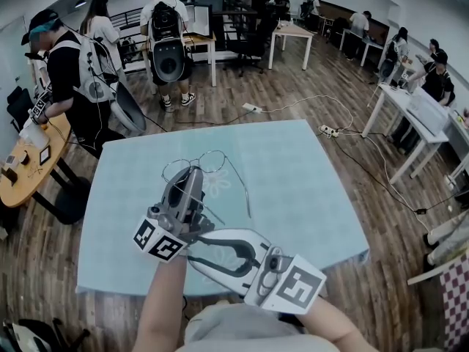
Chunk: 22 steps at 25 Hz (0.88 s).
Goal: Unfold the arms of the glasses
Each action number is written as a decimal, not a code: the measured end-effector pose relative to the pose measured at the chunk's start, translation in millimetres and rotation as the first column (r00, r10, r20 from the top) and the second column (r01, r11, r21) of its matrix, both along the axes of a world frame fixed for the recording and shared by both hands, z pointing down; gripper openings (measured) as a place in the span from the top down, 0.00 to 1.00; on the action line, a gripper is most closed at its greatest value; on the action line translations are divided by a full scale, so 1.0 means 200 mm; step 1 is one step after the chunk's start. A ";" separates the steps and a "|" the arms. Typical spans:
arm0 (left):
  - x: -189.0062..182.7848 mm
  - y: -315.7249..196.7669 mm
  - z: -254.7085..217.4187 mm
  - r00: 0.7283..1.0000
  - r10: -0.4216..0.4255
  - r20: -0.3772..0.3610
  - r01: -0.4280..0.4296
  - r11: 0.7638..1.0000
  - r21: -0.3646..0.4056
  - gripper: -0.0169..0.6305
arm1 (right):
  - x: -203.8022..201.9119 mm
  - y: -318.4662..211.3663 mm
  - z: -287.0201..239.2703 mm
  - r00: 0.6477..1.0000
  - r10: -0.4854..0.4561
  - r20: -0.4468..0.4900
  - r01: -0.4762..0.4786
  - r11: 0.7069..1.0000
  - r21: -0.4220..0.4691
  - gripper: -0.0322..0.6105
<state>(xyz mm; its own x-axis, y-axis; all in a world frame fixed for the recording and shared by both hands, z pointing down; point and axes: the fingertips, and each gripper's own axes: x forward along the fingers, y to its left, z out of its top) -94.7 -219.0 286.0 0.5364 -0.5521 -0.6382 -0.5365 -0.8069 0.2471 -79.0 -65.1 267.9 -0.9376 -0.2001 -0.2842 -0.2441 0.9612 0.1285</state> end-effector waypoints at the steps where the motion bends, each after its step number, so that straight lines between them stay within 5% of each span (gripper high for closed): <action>1: -0.01 0.01 -0.01 1.000 0.009 -0.016 -0.009 1.000 0.007 0.96 | 0.00 0.00 0.00 1.000 -0.001 -0.004 0.001 1.000 0.000 0.78; 11: -0.01 0.07 -0.08 0.996 0.066 -0.056 -0.062 0.995 0.073 0.96 | 0.11 -0.16 0.13 0.987 0.125 -0.100 -0.125 0.992 0.004 0.78; 22: 0.02 0.09 -0.11 0.997 0.072 -0.035 -0.068 0.993 0.095 0.96 | 0.31 -0.45 0.17 0.931 0.338 -0.136 -0.340 0.940 0.004 0.80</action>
